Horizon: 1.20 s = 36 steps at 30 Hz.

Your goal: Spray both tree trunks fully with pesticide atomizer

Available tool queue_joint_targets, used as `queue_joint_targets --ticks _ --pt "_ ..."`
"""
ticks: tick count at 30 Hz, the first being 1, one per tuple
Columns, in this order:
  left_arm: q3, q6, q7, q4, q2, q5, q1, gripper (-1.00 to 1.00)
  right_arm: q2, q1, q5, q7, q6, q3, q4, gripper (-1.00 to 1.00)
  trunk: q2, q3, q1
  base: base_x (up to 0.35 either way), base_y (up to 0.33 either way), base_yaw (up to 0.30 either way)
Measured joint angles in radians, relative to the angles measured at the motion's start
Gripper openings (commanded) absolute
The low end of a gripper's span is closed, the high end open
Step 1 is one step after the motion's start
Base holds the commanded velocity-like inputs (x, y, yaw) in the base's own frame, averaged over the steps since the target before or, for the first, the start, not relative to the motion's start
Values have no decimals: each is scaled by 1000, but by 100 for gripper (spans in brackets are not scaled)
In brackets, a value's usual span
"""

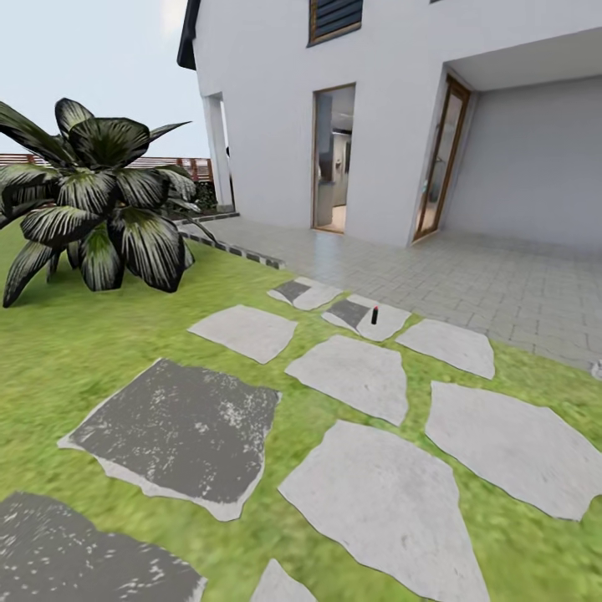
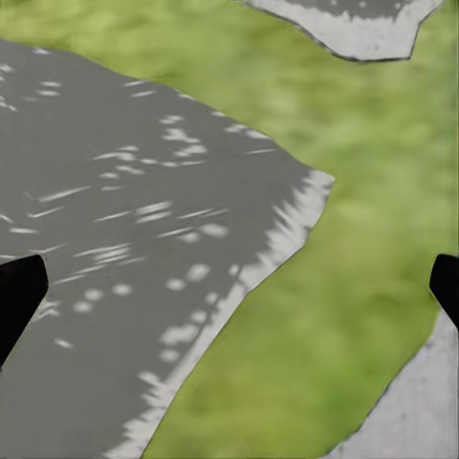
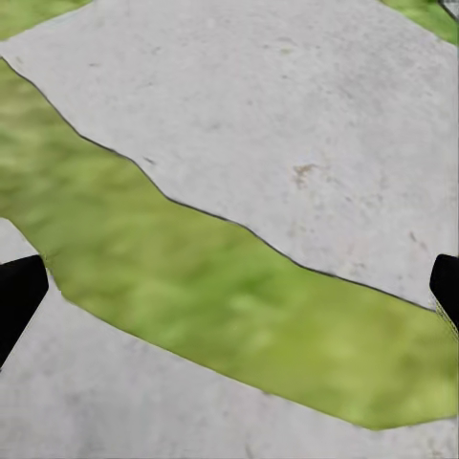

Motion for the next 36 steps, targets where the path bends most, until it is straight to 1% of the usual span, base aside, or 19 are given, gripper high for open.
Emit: queue_joint_targets --ticks 17,36 --pt "0 0 0 0 0 0 0 100 0 0 1 1 0 0 0 100 0 0 0 340 -5 0" --pt "0 0 0 0 0 0 0 100 0 0 0 0 0 0 0 100 0 0 0 340 -79 0"
